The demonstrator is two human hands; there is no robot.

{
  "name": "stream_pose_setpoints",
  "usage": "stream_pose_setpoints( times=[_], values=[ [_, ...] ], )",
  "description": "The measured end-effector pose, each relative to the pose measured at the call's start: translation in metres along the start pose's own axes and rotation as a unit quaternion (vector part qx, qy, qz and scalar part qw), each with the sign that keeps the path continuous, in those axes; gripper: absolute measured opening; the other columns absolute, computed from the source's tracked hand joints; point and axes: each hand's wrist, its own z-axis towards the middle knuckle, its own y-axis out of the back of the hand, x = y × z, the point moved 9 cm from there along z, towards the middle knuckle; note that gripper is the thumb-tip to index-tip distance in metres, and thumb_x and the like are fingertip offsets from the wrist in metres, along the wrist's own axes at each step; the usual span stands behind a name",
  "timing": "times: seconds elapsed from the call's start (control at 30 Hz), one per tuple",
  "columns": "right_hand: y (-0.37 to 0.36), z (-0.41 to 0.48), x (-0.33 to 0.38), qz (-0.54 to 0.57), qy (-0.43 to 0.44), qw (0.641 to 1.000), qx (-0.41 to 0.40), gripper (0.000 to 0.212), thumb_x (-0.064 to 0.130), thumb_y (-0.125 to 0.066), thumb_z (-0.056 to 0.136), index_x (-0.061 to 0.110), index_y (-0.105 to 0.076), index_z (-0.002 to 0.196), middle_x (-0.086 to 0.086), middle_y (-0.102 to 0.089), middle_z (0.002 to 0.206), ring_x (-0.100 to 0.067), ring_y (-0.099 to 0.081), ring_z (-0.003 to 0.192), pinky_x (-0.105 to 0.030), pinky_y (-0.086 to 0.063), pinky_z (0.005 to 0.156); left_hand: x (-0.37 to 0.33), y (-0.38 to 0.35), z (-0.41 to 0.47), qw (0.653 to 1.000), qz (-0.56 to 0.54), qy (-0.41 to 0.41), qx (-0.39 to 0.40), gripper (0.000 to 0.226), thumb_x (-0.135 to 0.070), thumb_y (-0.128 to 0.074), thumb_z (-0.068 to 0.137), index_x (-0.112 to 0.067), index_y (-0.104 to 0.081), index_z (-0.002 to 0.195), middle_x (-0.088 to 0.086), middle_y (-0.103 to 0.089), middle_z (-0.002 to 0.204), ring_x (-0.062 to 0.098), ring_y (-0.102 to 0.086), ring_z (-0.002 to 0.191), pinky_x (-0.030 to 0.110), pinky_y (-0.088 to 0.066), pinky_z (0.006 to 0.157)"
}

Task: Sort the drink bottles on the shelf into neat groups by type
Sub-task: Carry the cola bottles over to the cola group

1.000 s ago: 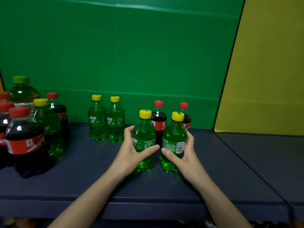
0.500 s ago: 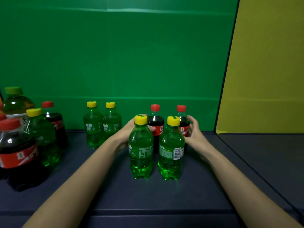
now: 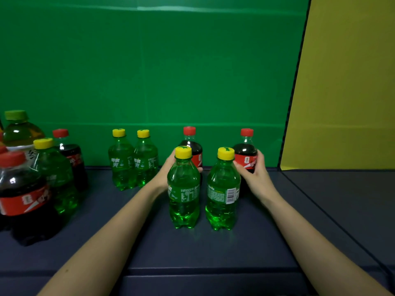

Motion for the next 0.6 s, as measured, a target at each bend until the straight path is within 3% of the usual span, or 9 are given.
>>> stream_pose_setpoints(
  times=[0.03, 0.1, 0.2, 0.33, 0.5, 0.6],
  values=[
    [0.007, -0.002, 0.008, 0.013, 0.007, 1.0, -0.017, 0.065, 0.023, -0.066, 0.082, 0.018, -0.03, 0.136, 0.005, -0.051, 0.116, -0.012, -0.052, 0.106, -0.027, -0.04, 0.093, -0.004, 0.009, 0.004, 1.0, -0.011, -0.022, -0.016, 0.033, 0.008, -0.059, 0.082, -0.007, -0.051, 0.11, 0.006, -0.06, 0.105, 0.011, -0.065, 0.085, 0.011, -0.051, 0.062],
    [0.022, -0.005, 0.023, 0.025, 0.022, 0.999, -0.043, 0.063, 0.023, -0.064, 0.084, 0.018, -0.03, 0.136, 0.004, -0.051, 0.115, -0.007, -0.053, 0.1, -0.023, -0.04, 0.087, -0.023, 0.027, -0.001, 0.996, -0.033, -0.051, -0.061, 0.044, 0.005, -0.069, 0.076, -0.02, -0.05, 0.107, -0.001, -0.062, 0.098, -0.002, -0.064, 0.078, 0.012, -0.052, 0.065],
    [0.039, -0.011, 0.044, 0.032, 0.047, 0.997, -0.06, 0.063, 0.024, -0.063, 0.084, 0.019, -0.03, 0.137, 0.002, -0.052, 0.12, -0.007, -0.053, 0.104, -0.025, -0.041, 0.09, -0.043, 0.047, -0.012, 0.989, -0.041, -0.09, -0.112, 0.048, -0.005, -0.075, 0.07, -0.02, -0.049, 0.107, -0.002, -0.062, 0.095, 0.004, -0.061, 0.08, 0.013, -0.05, 0.071],
    [0.06, -0.028, 0.078, 0.038, 0.088, 0.992, -0.082, 0.066, 0.028, -0.07, 0.078, 0.024, -0.034, 0.132, 0.012, -0.054, 0.111, -0.003, -0.054, 0.1, -0.02, -0.042, 0.087, -0.076, 0.076, -0.033, 0.974, -0.044, -0.139, -0.172, 0.042, -0.002, -0.075, 0.069, -0.023, -0.049, 0.094, -0.004, -0.06, 0.087, -0.006, -0.059, 0.066, 0.007, -0.047, 0.064],
    [0.072, -0.058, 0.125, 0.045, 0.13, 0.986, -0.095, 0.041, 0.018, -0.06, 0.086, 0.025, -0.041, 0.121, 0.013, -0.055, 0.1, 0.008, -0.056, 0.081, -0.007, -0.046, 0.071, -0.103, 0.099, -0.079, 0.955, -0.102, -0.161, -0.227, 0.045, -0.026, -0.073, 0.046, -0.025, -0.054, 0.088, -0.006, -0.061, 0.08, 0.001, -0.06, 0.065, 0.018, -0.05, 0.068],
    [0.061, -0.076, 0.147, 0.06, 0.141, 0.985, -0.074, 0.031, 0.024, -0.06, 0.083, 0.031, -0.045, 0.11, 0.014, -0.056, 0.095, 0.009, -0.058, 0.077, -0.007, -0.048, 0.069, -0.11, 0.107, -0.114, 0.948, -0.102, -0.161, -0.253, 0.045, -0.032, -0.069, 0.042, -0.025, -0.055, 0.084, -0.006, -0.061, 0.076, 0.009, -0.059, 0.067, 0.029, -0.051, 0.071]
  ],
)
